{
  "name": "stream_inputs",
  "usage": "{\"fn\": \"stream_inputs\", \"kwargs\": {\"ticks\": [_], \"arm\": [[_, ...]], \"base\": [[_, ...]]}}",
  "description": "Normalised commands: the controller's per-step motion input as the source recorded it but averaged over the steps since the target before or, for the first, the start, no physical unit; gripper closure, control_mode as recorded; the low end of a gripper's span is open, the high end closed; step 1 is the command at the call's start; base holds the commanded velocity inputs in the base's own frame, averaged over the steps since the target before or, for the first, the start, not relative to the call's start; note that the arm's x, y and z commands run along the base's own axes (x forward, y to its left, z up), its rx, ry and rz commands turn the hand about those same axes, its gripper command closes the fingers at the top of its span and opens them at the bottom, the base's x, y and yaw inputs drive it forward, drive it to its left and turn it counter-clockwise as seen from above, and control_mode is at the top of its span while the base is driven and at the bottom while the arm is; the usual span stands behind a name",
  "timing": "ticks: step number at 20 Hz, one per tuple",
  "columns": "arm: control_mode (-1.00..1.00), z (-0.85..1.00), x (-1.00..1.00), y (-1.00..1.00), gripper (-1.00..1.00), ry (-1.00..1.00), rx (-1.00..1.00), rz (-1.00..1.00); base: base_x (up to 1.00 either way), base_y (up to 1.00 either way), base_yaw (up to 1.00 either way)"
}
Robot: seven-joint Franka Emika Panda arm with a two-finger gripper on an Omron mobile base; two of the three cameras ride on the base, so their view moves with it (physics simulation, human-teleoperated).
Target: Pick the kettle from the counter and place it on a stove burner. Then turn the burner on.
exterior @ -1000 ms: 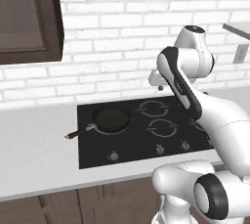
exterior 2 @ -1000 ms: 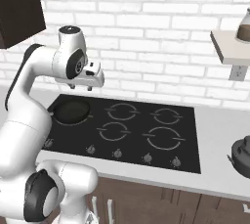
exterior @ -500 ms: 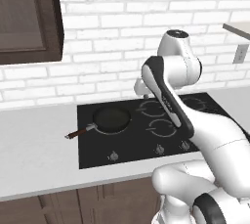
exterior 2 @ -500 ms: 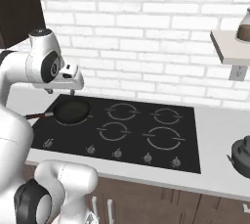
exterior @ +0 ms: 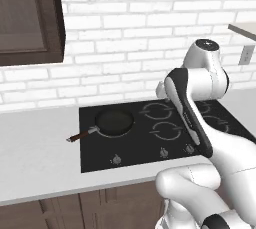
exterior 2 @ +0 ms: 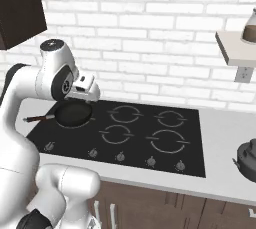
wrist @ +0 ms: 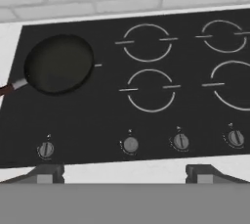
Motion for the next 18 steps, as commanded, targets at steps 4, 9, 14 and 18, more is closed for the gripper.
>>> {"fn": "stream_inputs", "kwargs": {"ticks": [4, 9, 14, 18], "arm": [[-1.00, 0.00, 0.00, -1.00, -1.00, 0.00, 0.13, -0.30], [-1.00, 0.00, 0.00, -1.00, -1.00, 0.00, 0.08, -0.35], [-1.00, 0.00, 0.00, -1.00, -1.00, 0.00, 0.00, -0.44], [-1.00, 0.00, 0.00, -1.00, -1.00, 0.00, 0.00, -0.45]], "base": [[0.00, 0.00, 0.00], [0.00, 0.00, 0.00], [0.00, 0.00, 0.00], [0.00, 0.00, 0.00]]}}
